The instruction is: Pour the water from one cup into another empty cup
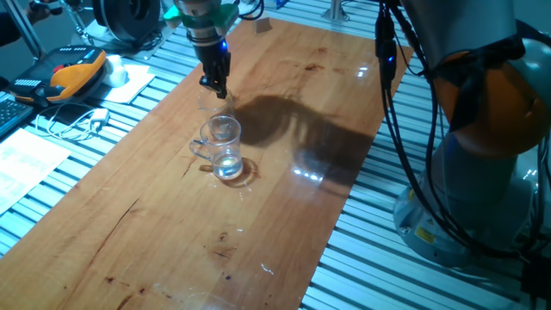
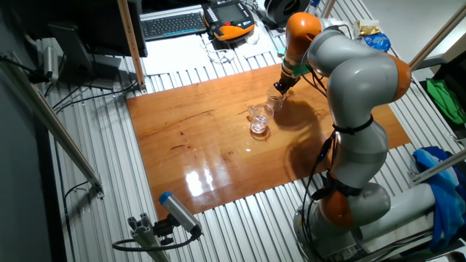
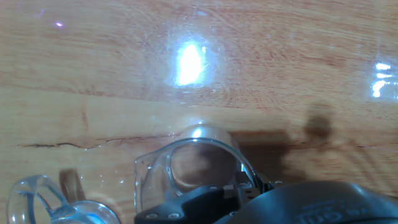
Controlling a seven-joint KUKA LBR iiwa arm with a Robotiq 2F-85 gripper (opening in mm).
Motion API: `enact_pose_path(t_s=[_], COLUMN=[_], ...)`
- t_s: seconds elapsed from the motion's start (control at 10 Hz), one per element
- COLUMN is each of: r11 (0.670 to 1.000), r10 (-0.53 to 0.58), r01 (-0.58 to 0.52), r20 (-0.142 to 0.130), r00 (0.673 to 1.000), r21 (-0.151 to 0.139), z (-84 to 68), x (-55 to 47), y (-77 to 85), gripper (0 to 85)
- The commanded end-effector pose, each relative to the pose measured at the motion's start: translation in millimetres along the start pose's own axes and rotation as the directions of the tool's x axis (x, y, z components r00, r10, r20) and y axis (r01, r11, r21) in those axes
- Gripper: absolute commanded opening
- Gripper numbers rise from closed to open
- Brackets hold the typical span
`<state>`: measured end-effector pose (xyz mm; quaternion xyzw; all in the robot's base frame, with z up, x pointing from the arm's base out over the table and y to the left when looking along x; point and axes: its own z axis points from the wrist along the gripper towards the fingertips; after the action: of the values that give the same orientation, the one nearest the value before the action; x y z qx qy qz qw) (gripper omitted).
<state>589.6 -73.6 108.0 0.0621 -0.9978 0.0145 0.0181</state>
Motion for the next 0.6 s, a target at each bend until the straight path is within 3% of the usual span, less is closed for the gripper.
enact_pose_path(t_s=[0.0,0.1,0.2,0.5], r11=[1.000,1.000,1.000,0.999], r10=[-0.001,-0.004,-0.005,-0.011], r01=[0.001,0.004,0.005,0.012], r20=[-0.001,-0.002,0.000,-0.026], r00=[1.000,1.000,1.000,1.000], r21=[0.004,0.012,0.024,0.049], z=[-1.2,-3.6,-6.6,-31.9], x=[-0.5,-1.5,-2.6,-2.4], y=[-1.8,-4.6,-6.1,-13.9], gripper=[17.0,17.0,34.0,34.0])
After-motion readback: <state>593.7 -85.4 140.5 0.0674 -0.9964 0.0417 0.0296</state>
